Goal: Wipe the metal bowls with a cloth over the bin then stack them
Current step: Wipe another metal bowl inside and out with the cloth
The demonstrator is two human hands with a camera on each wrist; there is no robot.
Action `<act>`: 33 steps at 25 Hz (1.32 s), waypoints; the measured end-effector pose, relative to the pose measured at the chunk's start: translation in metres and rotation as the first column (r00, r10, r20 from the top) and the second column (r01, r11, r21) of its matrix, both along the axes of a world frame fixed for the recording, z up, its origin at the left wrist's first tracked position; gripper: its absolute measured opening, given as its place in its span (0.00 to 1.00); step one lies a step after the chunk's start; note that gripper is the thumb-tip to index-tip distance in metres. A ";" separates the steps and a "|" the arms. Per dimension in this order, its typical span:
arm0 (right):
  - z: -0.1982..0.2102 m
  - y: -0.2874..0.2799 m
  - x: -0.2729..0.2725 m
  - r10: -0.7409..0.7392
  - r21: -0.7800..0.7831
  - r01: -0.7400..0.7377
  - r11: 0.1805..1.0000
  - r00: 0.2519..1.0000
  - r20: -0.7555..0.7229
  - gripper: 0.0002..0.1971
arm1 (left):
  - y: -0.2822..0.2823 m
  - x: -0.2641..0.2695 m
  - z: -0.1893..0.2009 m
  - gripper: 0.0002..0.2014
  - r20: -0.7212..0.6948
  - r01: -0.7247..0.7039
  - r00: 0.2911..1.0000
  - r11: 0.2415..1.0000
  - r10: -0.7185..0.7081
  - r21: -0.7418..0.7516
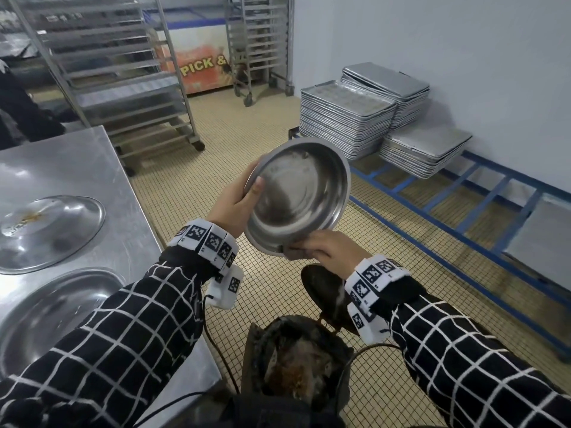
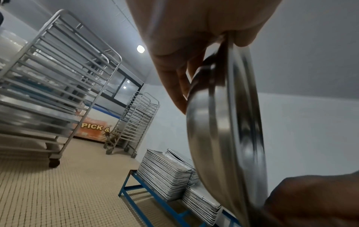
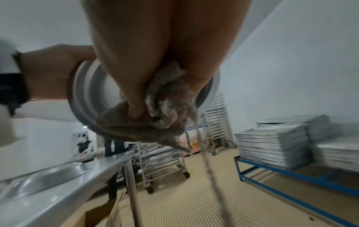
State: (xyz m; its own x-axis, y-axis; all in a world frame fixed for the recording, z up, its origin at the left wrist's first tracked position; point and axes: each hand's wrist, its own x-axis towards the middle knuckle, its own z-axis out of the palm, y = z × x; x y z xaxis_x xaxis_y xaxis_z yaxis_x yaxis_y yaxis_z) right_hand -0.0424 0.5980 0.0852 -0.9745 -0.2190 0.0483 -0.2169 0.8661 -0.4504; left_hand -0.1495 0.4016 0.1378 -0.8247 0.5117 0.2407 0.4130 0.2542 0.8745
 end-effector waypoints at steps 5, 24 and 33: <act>0.011 -0.048 0.008 -0.472 -0.599 0.285 0.749 0.863 -0.179 0.16 | 0.009 0.012 0.000 0.23 -0.059 -0.096 0.993 0.993 0.100 0.074; -0.023 -0.021 0.003 -0.390 0.266 0.431 0.862 0.900 -0.194 0.28 | 0.007 0.016 0.010 0.19 0.038 -0.082 0.996 0.981 0.076 0.179; 0.031 0.033 -0.025 -0.620 -0.328 0.548 0.770 0.764 -0.180 0.23 | -0.004 0.021 0.004 0.11 0.390 -0.127 0.920 0.971 0.039 0.203</act>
